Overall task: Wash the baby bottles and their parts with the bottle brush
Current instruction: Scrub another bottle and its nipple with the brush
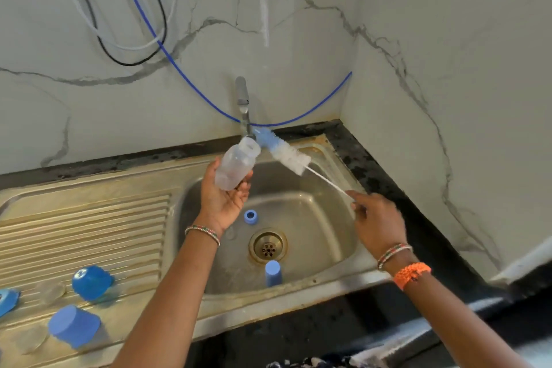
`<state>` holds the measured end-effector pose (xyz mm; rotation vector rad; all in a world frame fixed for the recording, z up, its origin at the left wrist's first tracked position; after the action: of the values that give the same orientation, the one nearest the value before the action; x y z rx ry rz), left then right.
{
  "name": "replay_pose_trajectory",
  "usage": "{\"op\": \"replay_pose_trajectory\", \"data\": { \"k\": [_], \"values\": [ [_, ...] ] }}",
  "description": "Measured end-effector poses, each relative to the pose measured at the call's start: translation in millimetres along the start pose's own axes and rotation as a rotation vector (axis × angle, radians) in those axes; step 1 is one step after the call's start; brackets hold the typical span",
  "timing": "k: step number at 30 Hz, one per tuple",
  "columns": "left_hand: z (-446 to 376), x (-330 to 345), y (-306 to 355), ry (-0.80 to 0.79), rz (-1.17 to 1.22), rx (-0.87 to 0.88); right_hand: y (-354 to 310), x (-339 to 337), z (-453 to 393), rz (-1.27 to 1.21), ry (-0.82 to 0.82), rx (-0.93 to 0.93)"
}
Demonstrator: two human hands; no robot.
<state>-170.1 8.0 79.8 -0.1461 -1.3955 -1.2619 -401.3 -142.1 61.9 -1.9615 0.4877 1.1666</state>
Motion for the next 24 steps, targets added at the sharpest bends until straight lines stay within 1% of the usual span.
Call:
{"op": "replay_pose_trajectory", "data": {
  "k": [2,5,10,14,18,21,24],
  "values": [
    [-7.1,-3.5,-16.8,0.020,-0.084,-0.089,32.4,-6.3,8.0,0.012,0.041,0.087],
    [-14.2,3.6,-49.7,-0.019,-0.163,-0.209,72.4,-9.3,14.7,0.039,0.051,0.233],
    [-22.0,16.2,-84.9,-0.026,-0.188,-0.296,92.1,-10.9,8.1,0.022,0.098,0.413],
    [-24.8,18.3,-92.3,-0.022,-0.183,-0.322,95.2,-9.0,2.0,0.005,0.115,0.459],
    [-29.0,12.0,-90.0,0.027,-0.150,-0.308,95.3,-4.6,-1.1,-0.021,0.115,0.468],
    [-31.1,1.2,-89.0,0.055,-0.131,-0.307,90.7,-1.4,-5.8,-0.149,0.115,0.506],
    [-31.4,-10.1,-89.1,-0.032,-0.059,-0.349,74.8,2.2,-16.0,-0.297,0.148,0.543]
  ]
}}
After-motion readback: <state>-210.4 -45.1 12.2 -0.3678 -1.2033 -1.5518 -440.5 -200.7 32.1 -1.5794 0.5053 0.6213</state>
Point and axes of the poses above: each hand's wrist, its own z-axis away from the middle knuckle, its own x-axis out of the palm, y = z × x, the point moved 1 cm from there along -z, towards the middle knuckle, and after that the axes turned 6 degrees about z, right-handed, at the moved point
